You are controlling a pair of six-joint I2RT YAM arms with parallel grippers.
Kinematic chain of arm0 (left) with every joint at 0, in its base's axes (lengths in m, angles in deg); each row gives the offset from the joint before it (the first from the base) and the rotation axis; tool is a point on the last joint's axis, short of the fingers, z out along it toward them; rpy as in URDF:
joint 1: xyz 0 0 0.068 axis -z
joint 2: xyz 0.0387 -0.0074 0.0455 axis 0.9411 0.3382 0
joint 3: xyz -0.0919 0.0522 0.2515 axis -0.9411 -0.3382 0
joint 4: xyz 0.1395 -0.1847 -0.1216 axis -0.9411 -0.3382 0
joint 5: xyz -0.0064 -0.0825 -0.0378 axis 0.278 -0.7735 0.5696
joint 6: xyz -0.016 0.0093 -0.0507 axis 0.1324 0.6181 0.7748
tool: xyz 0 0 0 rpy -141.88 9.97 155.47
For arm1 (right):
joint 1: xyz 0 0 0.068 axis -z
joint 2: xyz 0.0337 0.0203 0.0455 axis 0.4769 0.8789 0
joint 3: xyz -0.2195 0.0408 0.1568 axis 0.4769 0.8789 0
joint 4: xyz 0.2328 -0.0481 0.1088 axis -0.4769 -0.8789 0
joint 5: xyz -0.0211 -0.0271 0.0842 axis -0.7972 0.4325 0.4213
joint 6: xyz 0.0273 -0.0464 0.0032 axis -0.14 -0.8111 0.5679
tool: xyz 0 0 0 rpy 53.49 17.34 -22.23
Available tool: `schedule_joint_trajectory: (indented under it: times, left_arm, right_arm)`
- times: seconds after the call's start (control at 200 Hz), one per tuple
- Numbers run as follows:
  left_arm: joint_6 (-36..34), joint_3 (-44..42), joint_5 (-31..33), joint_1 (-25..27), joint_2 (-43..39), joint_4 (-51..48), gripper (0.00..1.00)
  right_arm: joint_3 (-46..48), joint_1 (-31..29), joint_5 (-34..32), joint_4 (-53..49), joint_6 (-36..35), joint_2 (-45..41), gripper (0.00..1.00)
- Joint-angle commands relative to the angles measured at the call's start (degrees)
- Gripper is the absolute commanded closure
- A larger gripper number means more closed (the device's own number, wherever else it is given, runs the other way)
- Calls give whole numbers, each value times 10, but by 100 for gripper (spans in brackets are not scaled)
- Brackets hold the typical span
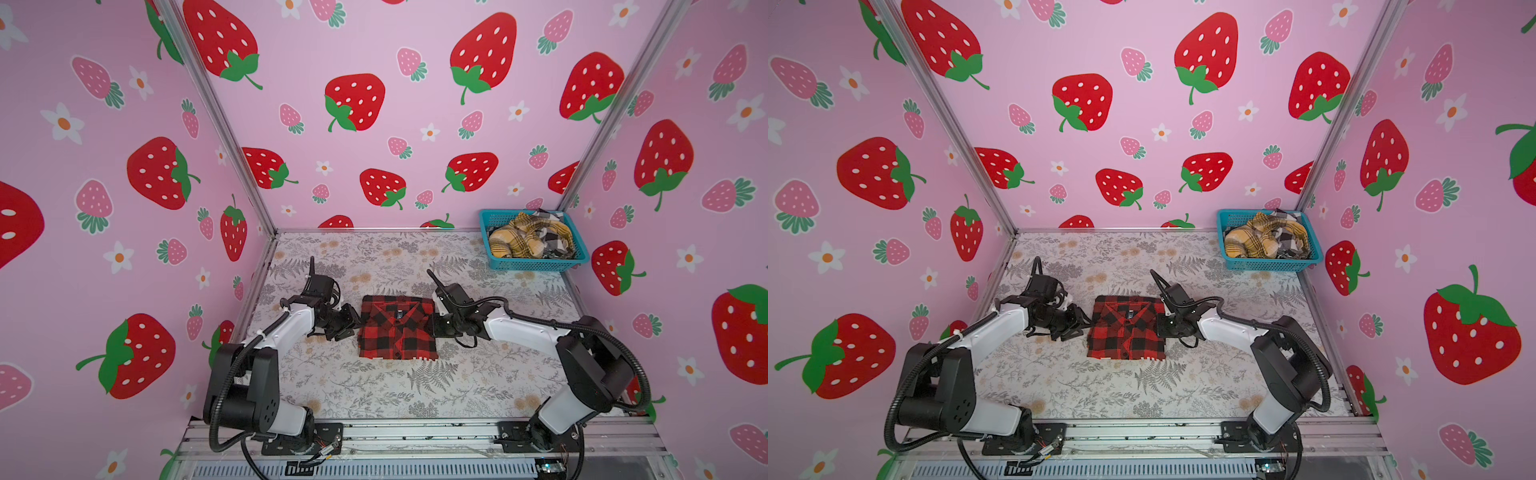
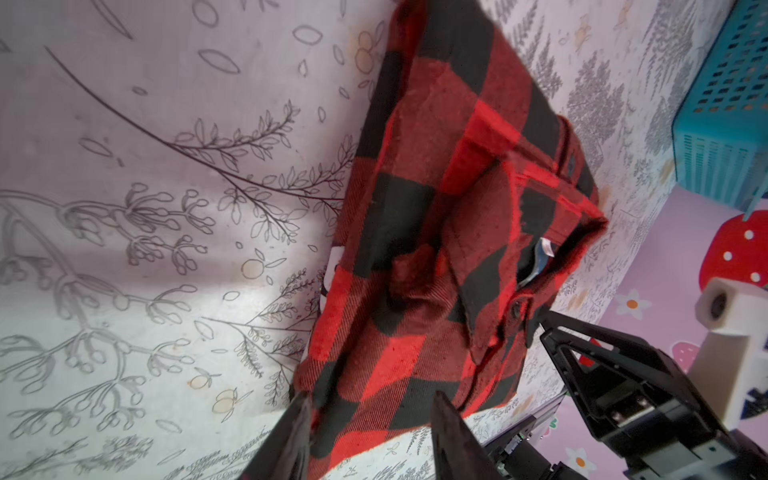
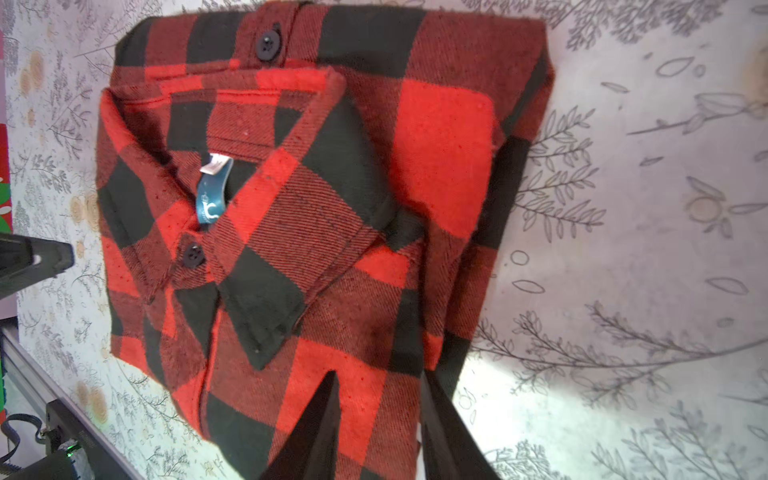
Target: Fold and stack the long sleeve shirts
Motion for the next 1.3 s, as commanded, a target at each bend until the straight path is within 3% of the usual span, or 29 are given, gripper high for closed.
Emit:
schedule_joint_trajectory:
  times: [0.0,0.265,0.375,0.635,0.935,1.296]
  left_arm:
    - [3,-14,-27,-4,9,30,46]
    - [4,-18,-20,-3,59,81,30]
    - [25,-44,-41,-3,77,133,29]
    - [45,-61,-60,-3,94,175,43]
    - [52,-56,-63,15,108,188,50]
    - [54,-41,-66,27,116,187,77]
  right_arm:
    - [13,9,-11,-10,2,-23,57]
    - [29,29,-4,-3,3,-35,45]
    - [32,34,-1,-4,4,-40,44]
    - [45,43,-3,-6,9,-49,46]
    - [75,53,-6,16,28,-62,46]
    - [87,58,-5,21,31,-66,47]
